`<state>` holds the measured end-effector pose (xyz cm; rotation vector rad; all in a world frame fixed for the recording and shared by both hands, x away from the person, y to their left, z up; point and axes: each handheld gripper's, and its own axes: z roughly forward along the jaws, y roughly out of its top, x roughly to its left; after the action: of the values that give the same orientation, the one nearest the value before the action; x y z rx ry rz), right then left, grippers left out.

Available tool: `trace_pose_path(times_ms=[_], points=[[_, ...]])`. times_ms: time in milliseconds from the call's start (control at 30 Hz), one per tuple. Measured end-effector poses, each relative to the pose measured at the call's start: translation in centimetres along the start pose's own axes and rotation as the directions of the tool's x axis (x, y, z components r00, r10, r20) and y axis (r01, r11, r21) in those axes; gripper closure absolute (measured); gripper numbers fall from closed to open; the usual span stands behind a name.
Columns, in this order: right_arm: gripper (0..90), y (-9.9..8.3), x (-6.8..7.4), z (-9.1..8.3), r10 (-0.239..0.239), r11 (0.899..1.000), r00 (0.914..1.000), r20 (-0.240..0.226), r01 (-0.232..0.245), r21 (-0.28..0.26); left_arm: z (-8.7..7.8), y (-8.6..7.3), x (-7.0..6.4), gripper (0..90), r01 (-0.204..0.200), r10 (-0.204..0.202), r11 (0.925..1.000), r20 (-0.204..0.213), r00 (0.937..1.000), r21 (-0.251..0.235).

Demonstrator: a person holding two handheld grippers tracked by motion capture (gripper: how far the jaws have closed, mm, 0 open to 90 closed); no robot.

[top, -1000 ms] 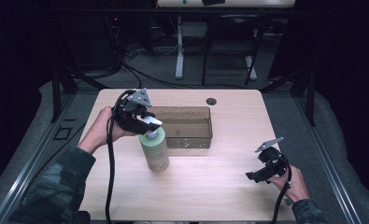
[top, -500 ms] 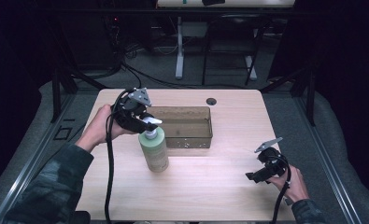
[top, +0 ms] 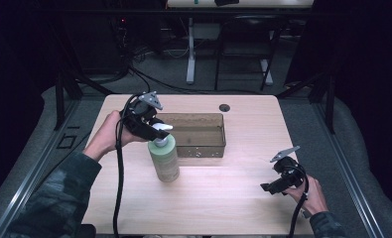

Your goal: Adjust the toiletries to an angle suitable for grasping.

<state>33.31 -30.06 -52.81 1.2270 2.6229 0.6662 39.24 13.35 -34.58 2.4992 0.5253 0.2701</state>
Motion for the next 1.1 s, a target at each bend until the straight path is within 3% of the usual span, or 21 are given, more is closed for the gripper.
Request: trace_pose_path(times_ms=[133,367,1100], points=[[4.6,-0.01,-0.07,0.00,0.001,1.000,1.0000,0.000,-0.001,-0.001,0.21,0.28,-0.04,61.3,-0.018,0.018,0.9995,-0.002,0.9998,0.025],[4.6,-0.07,-0.22,-0.04,-0.006,1.000,1.0000,0.005,0.006,-0.002,0.11,0.45,0.08,62.1,-0.042,0.041,0.9979,0.014,0.9990,0.050],[4.6,-0.07,-0.14,-0.06,-0.010,1.000,0.9999,0.009,0.010,0.001,0.13,0.85,0.21,62.3,-0.065,0.063,0.9946,0.033,0.9975,0.080]])
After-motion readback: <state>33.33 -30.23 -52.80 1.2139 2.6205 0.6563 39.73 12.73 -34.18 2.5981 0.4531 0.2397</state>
